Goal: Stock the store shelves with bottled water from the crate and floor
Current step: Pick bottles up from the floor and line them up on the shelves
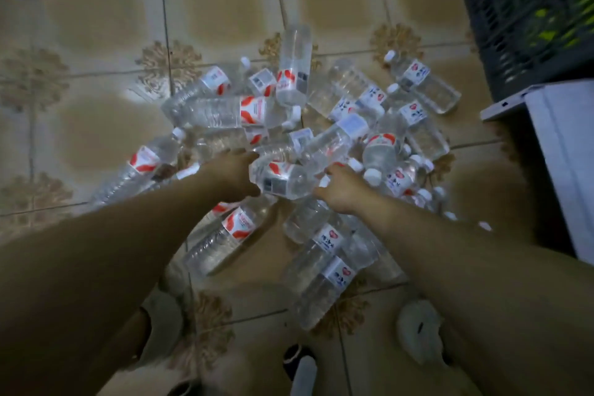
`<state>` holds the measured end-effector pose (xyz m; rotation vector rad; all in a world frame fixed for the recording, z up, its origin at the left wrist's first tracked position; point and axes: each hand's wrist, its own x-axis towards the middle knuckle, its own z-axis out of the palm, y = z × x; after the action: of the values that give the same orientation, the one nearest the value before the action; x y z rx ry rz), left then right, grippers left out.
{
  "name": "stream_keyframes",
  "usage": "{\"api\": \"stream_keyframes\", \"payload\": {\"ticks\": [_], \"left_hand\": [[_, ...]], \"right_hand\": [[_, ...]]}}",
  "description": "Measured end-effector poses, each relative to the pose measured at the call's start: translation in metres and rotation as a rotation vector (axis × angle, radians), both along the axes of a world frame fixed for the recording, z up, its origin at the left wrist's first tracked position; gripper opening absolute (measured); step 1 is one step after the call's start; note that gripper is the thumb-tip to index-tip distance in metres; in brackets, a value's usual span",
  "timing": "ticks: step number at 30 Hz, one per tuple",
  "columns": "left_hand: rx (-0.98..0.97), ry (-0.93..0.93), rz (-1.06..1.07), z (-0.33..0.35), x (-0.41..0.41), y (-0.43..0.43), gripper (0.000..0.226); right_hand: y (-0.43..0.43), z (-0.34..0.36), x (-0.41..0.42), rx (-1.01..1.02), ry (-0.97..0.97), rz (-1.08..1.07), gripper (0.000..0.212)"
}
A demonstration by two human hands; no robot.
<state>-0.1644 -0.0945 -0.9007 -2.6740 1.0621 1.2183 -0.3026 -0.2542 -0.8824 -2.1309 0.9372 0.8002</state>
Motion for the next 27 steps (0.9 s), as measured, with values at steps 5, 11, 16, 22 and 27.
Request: {"api": "stream_keyframes", "payload": {"ticks": [5,11,16,22,27], "left_hand": [[0.113,-0.073,-0.205,-0.064,0.009,-0.009,0.104],[-0.025,-0.087,-0.173,-0.044,0.011,-0.010,0.087],[-0.212,0.028,0.207,0.029,-0.032,-0.023,0.098],[-0.459,0.111,0.242,0.157,-0.099,-0.069,0.095],[-0.644,0.327,0.141,0.276,-0.146,-0.086,0.081]], "right_hand": [[-0.001,-0.037,0.011,-0.057,0.023,-0.024,0.032],[-0.011,-0.026,-0.002,0.152,-0.122,-0.495,0.033],[0.004,0.034,-0.003,0.290,-0.351,-0.969,0.065],[-0.007,0.168,-0.038,-0.013,-0.684,-0.963,0.065],[-0.029,0.287,-0.110,-0.205,-1.019,-1.014,0.041]]}}
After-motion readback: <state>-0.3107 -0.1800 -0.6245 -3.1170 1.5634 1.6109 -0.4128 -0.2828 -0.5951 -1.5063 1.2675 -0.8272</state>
